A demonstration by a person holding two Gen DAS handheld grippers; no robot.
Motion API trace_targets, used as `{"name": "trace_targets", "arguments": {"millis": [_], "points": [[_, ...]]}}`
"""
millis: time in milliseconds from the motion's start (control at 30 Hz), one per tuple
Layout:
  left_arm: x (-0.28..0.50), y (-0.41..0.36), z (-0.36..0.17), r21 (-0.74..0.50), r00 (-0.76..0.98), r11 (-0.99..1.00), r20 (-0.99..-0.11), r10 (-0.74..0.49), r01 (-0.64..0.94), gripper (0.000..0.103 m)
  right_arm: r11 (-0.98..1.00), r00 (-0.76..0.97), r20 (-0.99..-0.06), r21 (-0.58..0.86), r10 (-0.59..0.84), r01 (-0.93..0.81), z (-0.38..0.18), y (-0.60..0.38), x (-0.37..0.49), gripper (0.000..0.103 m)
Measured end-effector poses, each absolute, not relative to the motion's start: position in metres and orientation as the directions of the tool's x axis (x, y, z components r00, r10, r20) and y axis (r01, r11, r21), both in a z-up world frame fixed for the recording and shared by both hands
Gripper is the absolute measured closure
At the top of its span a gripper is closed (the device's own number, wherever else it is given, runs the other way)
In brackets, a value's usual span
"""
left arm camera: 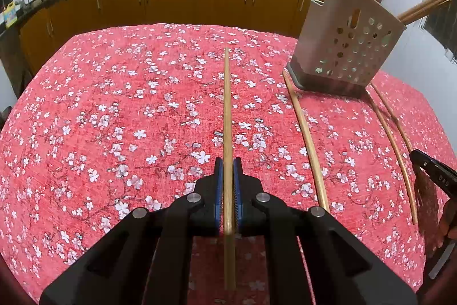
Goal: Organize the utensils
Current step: 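Grasp a wooden chopstick with the left gripper while the right gripper grasps another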
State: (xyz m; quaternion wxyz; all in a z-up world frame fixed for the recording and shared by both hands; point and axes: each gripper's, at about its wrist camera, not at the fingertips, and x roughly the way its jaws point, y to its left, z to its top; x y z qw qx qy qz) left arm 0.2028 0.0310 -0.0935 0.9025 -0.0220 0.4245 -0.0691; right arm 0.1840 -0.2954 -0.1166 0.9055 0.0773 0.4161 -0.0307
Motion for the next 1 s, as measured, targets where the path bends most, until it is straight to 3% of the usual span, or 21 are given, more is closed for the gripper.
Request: {"name": "trace_targets", "arguments": {"millis": [1000], "points": [[0.1995,0.035,-0.0916,-0.13,0.629,0.987,-0.761,-0.162,0.097,0.094,0.986,0.654,-0.756,0.113,0.007,0.119,-0.1171,-0.2948,0.184,0.094]]}}
